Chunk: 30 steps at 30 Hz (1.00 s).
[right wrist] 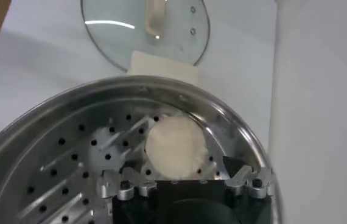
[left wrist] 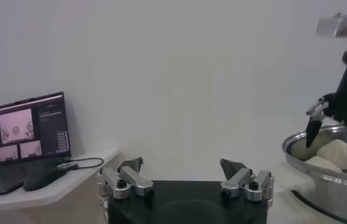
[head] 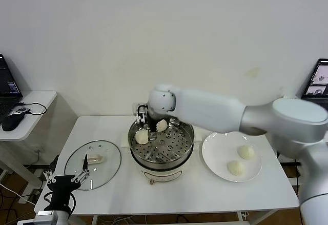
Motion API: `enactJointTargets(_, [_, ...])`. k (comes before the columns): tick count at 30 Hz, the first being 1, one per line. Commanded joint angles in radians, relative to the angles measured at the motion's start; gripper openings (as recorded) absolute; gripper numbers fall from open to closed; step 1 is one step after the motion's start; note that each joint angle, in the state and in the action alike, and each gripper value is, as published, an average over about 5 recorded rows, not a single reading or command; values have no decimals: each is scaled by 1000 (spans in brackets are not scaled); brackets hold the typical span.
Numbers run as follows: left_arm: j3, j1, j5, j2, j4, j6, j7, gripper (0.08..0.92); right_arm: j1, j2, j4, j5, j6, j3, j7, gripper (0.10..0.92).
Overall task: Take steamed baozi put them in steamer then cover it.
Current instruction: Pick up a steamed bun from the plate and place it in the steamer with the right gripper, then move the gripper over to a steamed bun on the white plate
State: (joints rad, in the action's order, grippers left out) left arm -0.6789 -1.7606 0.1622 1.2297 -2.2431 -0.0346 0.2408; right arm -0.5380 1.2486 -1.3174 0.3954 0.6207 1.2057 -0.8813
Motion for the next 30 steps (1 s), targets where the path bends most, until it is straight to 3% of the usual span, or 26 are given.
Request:
enactJointTargets(1, [4,1,0,-3,-2,-2,0,823,-248,-229,-213,34,-25,58,-111,823])
enactJointTargets(8, [15,-6,-2,-10,-8,-4,0,823,-335,-553,-426,-115,-135,165,-209,823])
enactJointTargets(15, [34,-20,-18,-1,-9,-2,1,823,-72,-826,-480,-334,-253,68,-238,823])
enactJointTargets(24, [35,-27,-36,9,-3,-4,3,823,508,-938,-407,-544,-343,-359,-223,823])
enactJointTargets(30, [31,-32,-39,13,1,-3,3,823,605,-875,-325,-600,-358,-388,-200,823])
